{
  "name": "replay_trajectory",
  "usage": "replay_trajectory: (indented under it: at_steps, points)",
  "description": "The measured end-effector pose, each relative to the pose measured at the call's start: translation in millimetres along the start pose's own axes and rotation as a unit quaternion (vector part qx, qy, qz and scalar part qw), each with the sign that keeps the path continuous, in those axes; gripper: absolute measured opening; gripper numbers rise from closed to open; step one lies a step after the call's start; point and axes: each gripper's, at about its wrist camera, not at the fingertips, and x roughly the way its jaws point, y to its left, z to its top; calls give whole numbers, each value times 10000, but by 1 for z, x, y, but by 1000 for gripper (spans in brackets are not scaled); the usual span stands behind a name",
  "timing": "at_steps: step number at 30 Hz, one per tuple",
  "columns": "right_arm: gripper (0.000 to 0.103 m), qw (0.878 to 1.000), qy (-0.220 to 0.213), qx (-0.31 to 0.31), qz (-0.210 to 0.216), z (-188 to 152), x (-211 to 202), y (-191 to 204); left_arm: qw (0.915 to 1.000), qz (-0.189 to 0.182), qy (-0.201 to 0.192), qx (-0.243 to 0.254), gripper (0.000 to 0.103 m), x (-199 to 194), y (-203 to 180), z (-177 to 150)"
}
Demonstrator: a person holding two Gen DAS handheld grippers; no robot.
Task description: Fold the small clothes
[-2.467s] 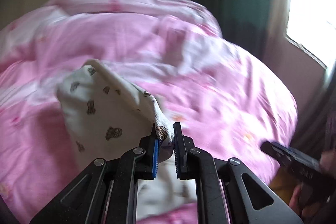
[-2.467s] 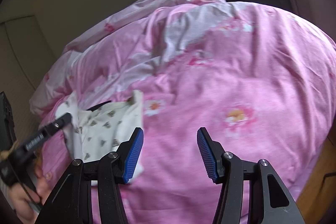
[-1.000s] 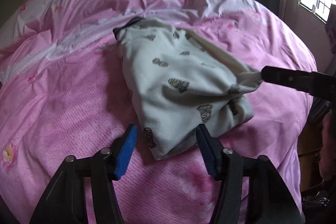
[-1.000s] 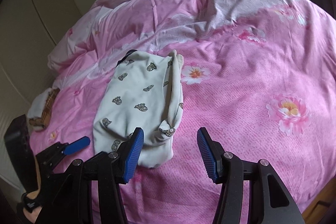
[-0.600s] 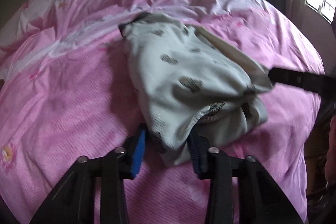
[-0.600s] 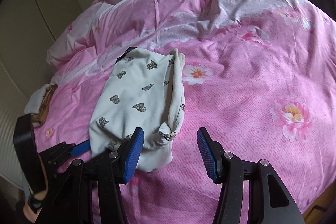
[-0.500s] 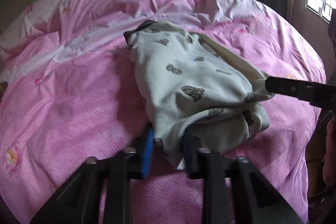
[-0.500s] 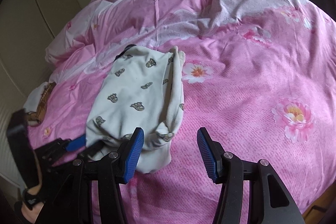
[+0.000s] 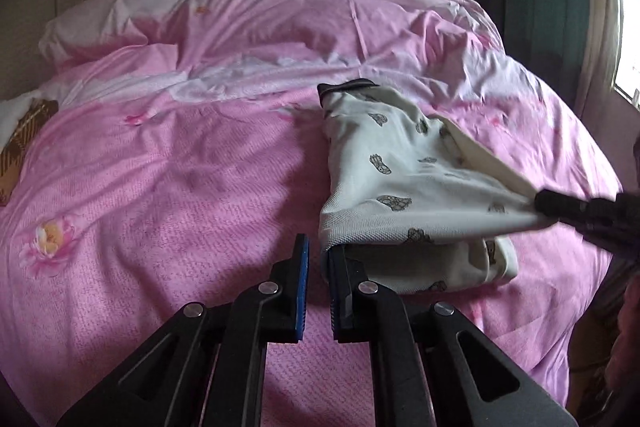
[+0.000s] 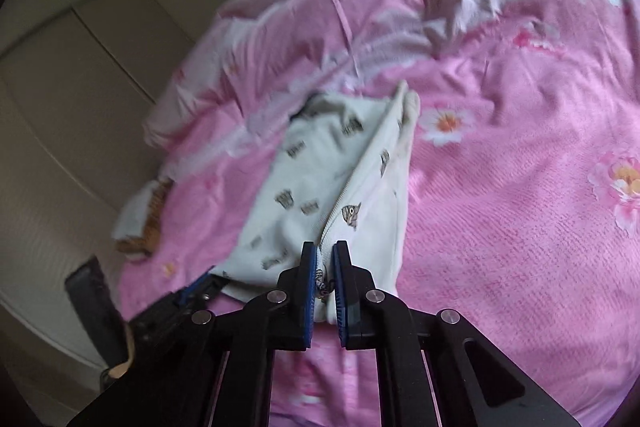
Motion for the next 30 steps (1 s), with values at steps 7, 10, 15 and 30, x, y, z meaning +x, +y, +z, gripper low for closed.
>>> replay_trajectory:
  at_steps: [7, 10, 15, 30]
  points:
    - [10, 9929, 861, 792, -204, -29, 36, -34, 9988, 4, 466, -127, 11, 18, 7, -21]
    - [12, 9950, 738, 564, -378, -28, 29, -27, 9990, -88, 411, -117, 11, 11, 6, -22]
    - [13, 9965, 404, 116, -729, -18, 12, -15, 9994, -215, 235, -99, 12, -9, 2, -6]
    - [39, 9961, 354, -565, -572, 69, 56, -5, 9968, -631, 472, -120, 39, 53, -4, 96]
